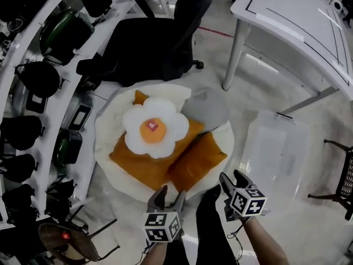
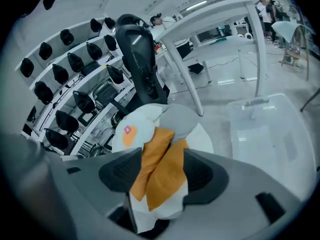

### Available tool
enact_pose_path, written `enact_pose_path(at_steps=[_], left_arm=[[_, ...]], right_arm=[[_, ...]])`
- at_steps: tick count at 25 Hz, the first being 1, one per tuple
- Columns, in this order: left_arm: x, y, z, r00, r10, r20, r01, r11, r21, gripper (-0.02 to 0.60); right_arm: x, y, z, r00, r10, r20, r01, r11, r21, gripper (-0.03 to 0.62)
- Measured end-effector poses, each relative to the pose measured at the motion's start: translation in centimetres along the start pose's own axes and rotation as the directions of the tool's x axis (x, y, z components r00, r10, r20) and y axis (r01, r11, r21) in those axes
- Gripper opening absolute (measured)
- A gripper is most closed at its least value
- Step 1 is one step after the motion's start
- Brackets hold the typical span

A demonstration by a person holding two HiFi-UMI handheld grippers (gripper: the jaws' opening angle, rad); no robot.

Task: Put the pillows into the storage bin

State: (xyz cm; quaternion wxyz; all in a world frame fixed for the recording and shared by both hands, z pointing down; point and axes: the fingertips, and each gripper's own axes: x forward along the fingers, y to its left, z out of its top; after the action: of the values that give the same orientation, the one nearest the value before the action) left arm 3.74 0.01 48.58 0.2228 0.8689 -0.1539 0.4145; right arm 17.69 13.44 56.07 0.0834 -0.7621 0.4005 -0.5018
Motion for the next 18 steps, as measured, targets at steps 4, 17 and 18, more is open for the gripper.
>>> enact_pose_path(at_steps=[4,17,18], left_arm=[[2.5,0.6,-1.3,1.000,0.021,-0.015,-0.021,0.999,-0.035,0.247],[8.5,3.0,-3.8,0.998,0.061,-0.023,-0.063,0.993,-0.101,0.247],[8.9,3.2,-4.0,0.998,0.062,-0.026,-0.065,0.992,-0.107,0.247]], right_arm=[[3.4,-1.7,-0.9,0.999,0.009,-0.041,-0.009,1.000,-0.009,0.250],[12.1,-6.6,-5.5,0.990,-0.016,-0.139,0.023,0.998,0.050,0.285],[12.6,-6.9,-5.5,0.990,-0.019,-0.141,0.027,0.998,0.052,0.292]])
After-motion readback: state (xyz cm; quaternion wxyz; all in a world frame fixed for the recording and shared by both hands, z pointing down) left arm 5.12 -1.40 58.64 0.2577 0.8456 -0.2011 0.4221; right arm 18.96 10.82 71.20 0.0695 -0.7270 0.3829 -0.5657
